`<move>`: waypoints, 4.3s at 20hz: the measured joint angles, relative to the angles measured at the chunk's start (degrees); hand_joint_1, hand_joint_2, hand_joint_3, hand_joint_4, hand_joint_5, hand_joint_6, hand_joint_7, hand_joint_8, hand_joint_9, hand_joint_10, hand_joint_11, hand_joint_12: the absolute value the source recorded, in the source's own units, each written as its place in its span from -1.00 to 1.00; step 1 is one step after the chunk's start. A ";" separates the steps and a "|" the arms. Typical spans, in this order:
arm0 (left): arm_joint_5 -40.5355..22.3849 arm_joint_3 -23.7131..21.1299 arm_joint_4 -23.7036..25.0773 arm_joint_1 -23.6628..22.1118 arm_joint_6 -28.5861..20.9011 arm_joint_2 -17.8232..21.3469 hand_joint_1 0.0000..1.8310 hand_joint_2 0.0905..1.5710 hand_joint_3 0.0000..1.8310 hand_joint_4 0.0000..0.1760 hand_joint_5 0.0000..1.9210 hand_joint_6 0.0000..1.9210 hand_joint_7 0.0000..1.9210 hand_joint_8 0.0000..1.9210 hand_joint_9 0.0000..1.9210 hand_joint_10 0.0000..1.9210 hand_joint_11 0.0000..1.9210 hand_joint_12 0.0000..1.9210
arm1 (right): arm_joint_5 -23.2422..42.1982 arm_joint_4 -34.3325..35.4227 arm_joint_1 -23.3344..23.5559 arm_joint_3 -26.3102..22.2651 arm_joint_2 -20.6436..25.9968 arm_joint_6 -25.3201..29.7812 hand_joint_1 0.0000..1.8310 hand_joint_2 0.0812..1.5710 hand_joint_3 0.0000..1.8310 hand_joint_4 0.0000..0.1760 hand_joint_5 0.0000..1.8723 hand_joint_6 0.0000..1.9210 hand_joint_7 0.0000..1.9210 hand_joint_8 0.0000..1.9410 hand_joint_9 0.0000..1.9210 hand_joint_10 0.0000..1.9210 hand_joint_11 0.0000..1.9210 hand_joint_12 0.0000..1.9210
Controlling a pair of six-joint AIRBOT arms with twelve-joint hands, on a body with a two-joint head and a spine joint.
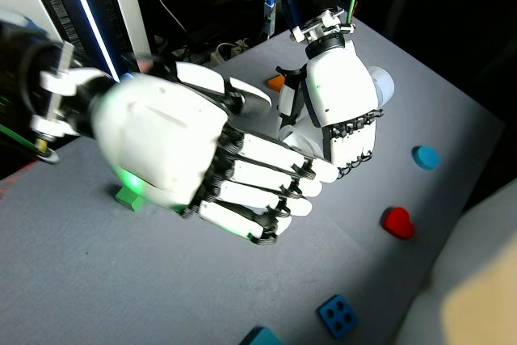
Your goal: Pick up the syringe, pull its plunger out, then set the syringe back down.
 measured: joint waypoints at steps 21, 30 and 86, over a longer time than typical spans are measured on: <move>0.48 0.72 -0.17 0.04 0.02 0.07 0.62 0.50 -1.00 -1.00 -0.19 0.09 -0.21 0.46 -0.31 0.52 -0.31 0.79 | 5.90 -0.59 -4.11 14.97 -14.84 8.22 0.13 0.23 -1.00 -1.00 -0.52 -0.99 -0.37 -0.99 -0.45 -0.98 -0.93 0.15; 0.50 0.72 -0.17 0.04 0.00 0.42 0.62 0.50 -1.00 -1.00 -0.16 0.08 -0.22 0.49 -0.29 0.54 -0.36 0.79 | 5.44 -2.14 -4.57 15.82 -15.96 15.30 0.14 0.23 -1.00 -1.00 -0.48 -0.98 -0.36 -0.98 -0.42 -0.97 -0.92 0.16; -2.73 0.70 -0.37 0.52 -4.76 0.74 0.61 0.51 -1.00 -1.00 -0.18 0.13 -0.24 0.47 -0.33 0.56 -0.30 0.77 | 6.10 -22.34 -6.43 18.03 -11.06 22.99 0.51 0.37 -1.00 -1.00 -0.03 -0.02 0.03 0.01 0.03 0.22 0.05 0.21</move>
